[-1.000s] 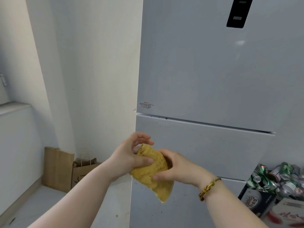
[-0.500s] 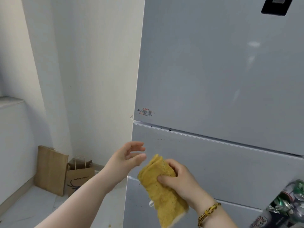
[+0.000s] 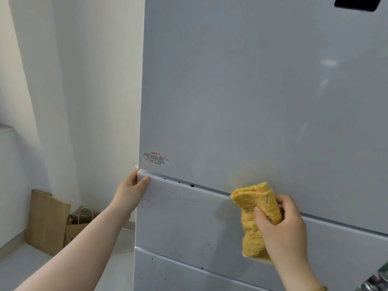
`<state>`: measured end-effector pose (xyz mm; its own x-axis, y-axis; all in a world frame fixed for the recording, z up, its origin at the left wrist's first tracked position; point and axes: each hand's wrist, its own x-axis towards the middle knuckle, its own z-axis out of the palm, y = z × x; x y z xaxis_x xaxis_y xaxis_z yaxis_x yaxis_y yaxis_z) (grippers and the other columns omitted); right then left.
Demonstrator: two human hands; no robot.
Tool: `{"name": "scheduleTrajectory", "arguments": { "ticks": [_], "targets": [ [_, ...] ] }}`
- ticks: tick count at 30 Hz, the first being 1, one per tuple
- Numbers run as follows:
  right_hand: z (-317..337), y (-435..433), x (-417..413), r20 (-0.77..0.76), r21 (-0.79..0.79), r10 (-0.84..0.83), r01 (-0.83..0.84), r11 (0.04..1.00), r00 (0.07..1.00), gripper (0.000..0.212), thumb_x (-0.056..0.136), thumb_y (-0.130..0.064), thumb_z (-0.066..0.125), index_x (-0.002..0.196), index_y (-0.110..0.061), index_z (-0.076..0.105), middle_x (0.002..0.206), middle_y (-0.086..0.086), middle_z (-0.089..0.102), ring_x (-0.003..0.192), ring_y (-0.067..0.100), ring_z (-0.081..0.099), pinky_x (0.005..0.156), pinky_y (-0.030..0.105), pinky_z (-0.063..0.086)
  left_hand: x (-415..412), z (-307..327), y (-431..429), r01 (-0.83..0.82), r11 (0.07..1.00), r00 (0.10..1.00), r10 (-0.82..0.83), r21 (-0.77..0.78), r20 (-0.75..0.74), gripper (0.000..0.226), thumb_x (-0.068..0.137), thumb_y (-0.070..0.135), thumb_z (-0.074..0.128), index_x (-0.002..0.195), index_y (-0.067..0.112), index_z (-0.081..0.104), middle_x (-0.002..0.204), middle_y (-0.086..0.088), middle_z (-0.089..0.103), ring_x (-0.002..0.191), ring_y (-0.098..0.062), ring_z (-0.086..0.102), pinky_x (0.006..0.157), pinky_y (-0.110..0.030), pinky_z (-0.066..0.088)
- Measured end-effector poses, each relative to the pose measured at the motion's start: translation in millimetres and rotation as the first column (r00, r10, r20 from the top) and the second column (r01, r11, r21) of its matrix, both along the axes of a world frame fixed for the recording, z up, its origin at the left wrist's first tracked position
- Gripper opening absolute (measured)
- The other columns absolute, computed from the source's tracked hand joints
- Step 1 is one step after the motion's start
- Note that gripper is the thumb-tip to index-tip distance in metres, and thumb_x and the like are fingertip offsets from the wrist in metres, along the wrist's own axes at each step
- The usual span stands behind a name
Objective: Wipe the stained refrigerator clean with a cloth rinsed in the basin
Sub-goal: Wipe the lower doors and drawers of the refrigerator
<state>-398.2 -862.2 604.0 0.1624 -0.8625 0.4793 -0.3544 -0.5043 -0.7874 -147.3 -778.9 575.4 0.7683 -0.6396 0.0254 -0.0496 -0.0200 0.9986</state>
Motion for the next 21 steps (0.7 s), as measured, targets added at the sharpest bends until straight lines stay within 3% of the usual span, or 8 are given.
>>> {"name": "scheduleTrajectory", "arguments": {
  "ticks": [3, 9, 14, 16, 18, 21],
  "targets": [
    [13.9, -2.8, -6.3, 0.058, -0.039, -0.072, 0.075, 0.996, 0.996, 0.022, 0.078, -0.007, 0.066, 0.081, -0.02, 0.048, 0.083, 0.003, 0.054, 0.073, 0.022, 0.048, 0.061, 0.029, 0.032, 6.4, 2.3, 3.1, 0.031, 0.999, 0.999, -0.03, -0.035, 0.024, 0.02, 0.093, 0.012, 0.048, 0.11, 0.013, 0.057, 0.099, -0.004, 0.061, 0.077, -0.004, 0.055, 0.062, -0.016, 0.042],
    [18.2, 11.1, -29.5, 0.135, -0.02, -0.282, 0.287, 0.958, 0.95, 0.017, 0.082, -0.008, 0.061, 0.089, -0.013, 0.046, 0.097, 0.013, 0.054, 0.076, 0.025, 0.047, 0.064, 0.029, 0.034, 2.8, 1.6, 17.3, 0.048, 0.998, 0.999, -0.047, -0.036, 0.023, 0.014, 0.091, 0.009, 0.05, 0.104, 0.012, 0.057, 0.085, 0.004, 0.06, 0.073, -0.003, 0.053, 0.047, 0.0, 0.04],
    [45.2, -9.2, -31.5, 0.251, -0.021, -0.572, 0.595, 0.804, 0.781, 0.025, 0.084, -0.006, 0.053, 0.107, 0.001, 0.046, 0.122, 0.019, 0.043, 0.087, 0.032, 0.049, 0.068, 0.038, 0.034, -0.3, -4.8, 45.2, 0.036, 0.999, 0.993, -0.032, -0.035, 0.116, 0.019, 0.09, 0.013, 0.054, 0.109, 0.012, 0.056, 0.081, 0.011, 0.057, 0.073, 0.002, 0.05, 0.059, -0.011, 0.036],
    [51.4, -14.9, -21.1, 0.229, -0.051, -0.621, 0.646, 0.762, 0.75, 0.028, 0.083, -0.006, 0.052, 0.109, 0.002, 0.046, 0.124, 0.019, 0.042, 0.102, 0.036, 0.049, 0.071, 0.042, 0.038, -6.3, -9.3, 53.6, 0.054, 0.998, 0.994, -0.05, -0.037, 0.102, 0.021, 0.089, 0.013, 0.055, 0.11, 0.012, 0.056, 0.081, 0.011, 0.057, 0.073, 0.002, 0.049, 0.059, -0.013, 0.034],
    [51.4, -17.4, -4.3, 0.146, -0.132, -0.606, 0.623, 0.771, 0.782, 0.03, 0.082, -0.006, 0.052, 0.11, 0.003, 0.047, 0.124, 0.021, 0.042, 0.112, 0.036, 0.043, 0.075, 0.044, 0.04, -10.7, -10.9, 60.5, 0.07, 0.997, 0.993, -0.066, -0.042, 0.096, 0.021, 0.088, 0.012, 0.056, 0.109, 0.011, 0.056, 0.081, 0.01, 0.058, 0.073, 0.001, 0.05, 0.059, -0.014, 0.034],
    [45.9, -9.3, 20.4, 0.008, -0.253, -0.547, 0.53, 0.809, 0.837, 0.031, 0.078, -0.003, 0.055, 0.108, 0.002, 0.051, 0.123, 0.02, 0.045, 0.112, 0.036, 0.04, 0.074, 0.042, 0.04, -13.0, -9.6, 69.7, 0.097, 0.993, 0.992, -0.091, -0.066, 0.09, 0.015, 0.088, 0.01, 0.056, 0.102, 0.013, 0.055, 0.081, 0.006, 0.06, 0.072, 0.0, 0.051, 0.059, -0.014, 0.034]
  ]
}}
